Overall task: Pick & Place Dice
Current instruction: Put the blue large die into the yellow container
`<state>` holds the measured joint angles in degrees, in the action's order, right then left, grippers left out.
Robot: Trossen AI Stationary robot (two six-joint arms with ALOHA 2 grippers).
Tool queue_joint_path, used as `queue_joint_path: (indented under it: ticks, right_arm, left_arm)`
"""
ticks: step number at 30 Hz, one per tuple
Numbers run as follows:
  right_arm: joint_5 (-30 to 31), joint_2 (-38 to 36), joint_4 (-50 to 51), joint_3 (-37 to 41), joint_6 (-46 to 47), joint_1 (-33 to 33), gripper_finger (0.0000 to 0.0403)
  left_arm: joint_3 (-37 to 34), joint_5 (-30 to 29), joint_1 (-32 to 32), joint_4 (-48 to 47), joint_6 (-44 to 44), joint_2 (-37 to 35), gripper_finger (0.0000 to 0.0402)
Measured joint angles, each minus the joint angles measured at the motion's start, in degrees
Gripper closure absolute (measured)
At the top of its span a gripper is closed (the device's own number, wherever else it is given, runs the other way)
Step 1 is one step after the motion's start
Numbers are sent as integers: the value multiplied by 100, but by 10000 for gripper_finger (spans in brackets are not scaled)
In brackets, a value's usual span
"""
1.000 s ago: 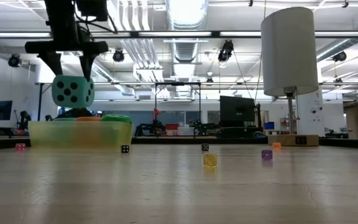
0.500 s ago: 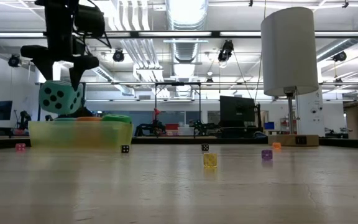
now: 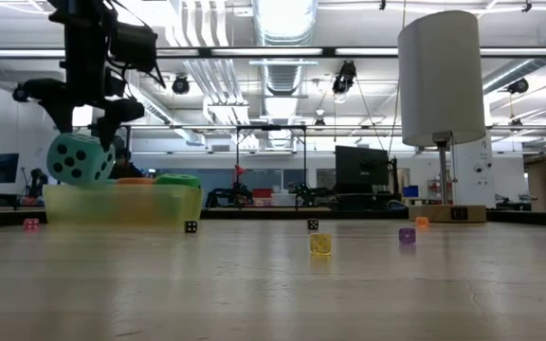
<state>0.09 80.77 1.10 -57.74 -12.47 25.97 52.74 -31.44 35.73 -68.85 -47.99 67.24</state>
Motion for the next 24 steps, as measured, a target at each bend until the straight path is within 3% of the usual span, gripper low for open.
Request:
queue_joint_path:
  ticks: [24]
  right_arm:
    - [-1,0,0,0,3,-1,374]
  left_arm:
    - [-101,-115,7,259,98,7,66]
